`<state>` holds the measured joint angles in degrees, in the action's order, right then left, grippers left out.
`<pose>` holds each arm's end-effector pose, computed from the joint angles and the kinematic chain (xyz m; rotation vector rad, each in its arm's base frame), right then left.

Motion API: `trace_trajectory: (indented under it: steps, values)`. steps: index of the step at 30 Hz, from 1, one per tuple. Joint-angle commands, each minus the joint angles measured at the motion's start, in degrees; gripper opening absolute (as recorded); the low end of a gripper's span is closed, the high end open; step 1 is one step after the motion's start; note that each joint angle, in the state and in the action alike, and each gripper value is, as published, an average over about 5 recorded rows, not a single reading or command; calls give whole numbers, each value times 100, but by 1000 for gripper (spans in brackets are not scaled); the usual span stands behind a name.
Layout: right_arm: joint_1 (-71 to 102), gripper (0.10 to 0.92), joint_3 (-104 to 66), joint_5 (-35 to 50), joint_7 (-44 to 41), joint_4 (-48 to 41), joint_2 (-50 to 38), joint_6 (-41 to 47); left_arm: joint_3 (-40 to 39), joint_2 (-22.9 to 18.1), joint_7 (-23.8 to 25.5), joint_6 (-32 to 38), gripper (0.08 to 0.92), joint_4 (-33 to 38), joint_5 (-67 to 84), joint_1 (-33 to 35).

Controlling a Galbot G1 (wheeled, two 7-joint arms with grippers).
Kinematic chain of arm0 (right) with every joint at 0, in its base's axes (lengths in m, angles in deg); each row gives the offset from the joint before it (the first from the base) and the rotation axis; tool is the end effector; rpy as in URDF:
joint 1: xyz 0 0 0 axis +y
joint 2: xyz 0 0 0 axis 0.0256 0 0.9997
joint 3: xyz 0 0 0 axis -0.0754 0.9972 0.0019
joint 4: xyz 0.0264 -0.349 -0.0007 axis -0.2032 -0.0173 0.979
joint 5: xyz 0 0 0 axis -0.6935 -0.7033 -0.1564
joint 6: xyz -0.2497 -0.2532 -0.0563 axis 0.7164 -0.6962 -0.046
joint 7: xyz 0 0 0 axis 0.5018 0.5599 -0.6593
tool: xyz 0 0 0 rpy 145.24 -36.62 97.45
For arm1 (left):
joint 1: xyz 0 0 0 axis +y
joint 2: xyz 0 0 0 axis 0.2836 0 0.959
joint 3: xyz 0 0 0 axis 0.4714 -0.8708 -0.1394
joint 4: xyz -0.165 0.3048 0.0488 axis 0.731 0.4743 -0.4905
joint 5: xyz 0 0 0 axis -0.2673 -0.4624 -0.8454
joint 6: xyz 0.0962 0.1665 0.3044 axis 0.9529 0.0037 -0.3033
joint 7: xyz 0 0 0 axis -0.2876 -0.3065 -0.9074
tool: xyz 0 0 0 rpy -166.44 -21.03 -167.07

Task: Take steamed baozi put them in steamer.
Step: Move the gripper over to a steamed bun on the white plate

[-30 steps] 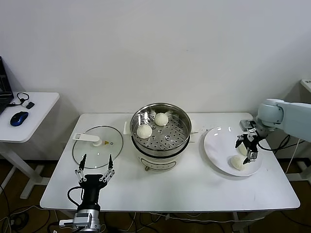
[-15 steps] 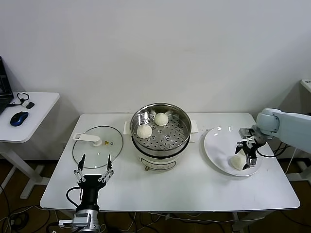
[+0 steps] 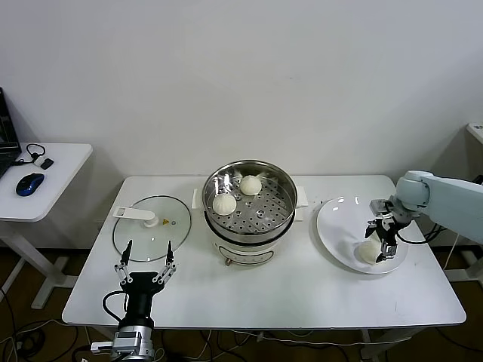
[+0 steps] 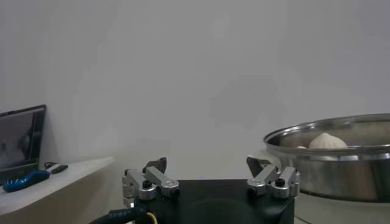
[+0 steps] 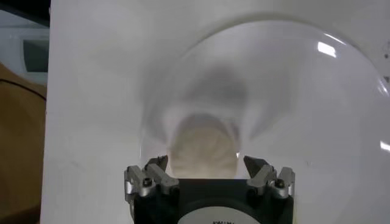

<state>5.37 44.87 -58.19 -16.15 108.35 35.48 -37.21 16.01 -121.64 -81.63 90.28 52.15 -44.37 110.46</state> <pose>0.5217 -0.2441 -0.2253 1.2490 -1.2269 1.1815 0.1462 -0.0026 -0.3300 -0.1104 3.0887 0.2916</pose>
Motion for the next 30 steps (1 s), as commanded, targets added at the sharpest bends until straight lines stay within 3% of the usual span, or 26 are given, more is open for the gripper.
trace_trajectory:
  steps: [1,7,30]
  values:
    - [109,823,-102,-64,-27,-82,7,-13,0,-280,-4,-9,823,3,4,0]
    - [106,818,-87,-77,-56,-52,-1,8,-2,-280,-4,-10,823,14,10,1]
    - [-131,570,41,-230,13,54,-7,64,21,-280,6,3,823,66,41,6]
